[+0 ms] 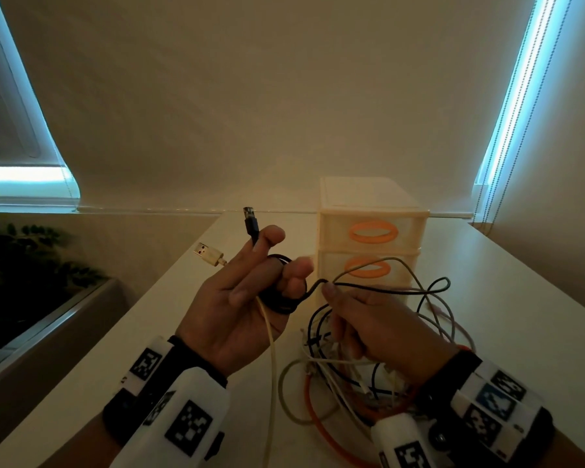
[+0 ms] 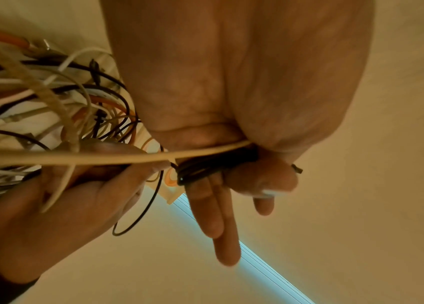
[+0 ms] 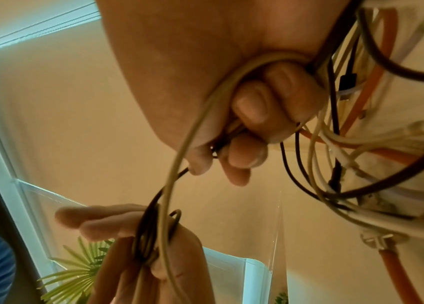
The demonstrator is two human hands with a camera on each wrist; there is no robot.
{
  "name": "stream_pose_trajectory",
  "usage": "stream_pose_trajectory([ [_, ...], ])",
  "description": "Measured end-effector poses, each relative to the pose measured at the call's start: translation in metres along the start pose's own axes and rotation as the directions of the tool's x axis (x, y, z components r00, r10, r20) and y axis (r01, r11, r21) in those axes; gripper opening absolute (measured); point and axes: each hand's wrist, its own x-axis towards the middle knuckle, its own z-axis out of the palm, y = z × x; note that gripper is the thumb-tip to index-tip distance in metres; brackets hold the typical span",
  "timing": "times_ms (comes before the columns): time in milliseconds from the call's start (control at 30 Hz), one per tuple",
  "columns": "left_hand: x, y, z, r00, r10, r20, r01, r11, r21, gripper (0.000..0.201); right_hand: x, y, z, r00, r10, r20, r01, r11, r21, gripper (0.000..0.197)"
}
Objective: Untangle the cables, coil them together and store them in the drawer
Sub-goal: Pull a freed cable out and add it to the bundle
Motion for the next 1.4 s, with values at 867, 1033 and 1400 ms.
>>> stream_pose_trajectory([
  [867,-0.005,0.003,0.007,0.966,-0.242,0.088,0.216,0.946,0.24,0.021,0.013,0.01,-0.004,0.998,0.051,-0.034,-0.041,0.965,0.259,0.04],
  [1033,-0.007,-0.007,0.011,0.911,-0.412,0.0,0.351,0.775,0.526,0.022,0.0,-0.008,-0.012,0.997,-0.082,0.01,0.068,0.882,0.467,0.025],
  [1400,0.006,0.002,0.009,0.981,0.003,-0.192,0.062,0.941,0.333,0.021,-0.007,-0.005,-0.005,0.881,-0.455,0.128,0.472,0.865,-0.17,0.024],
])
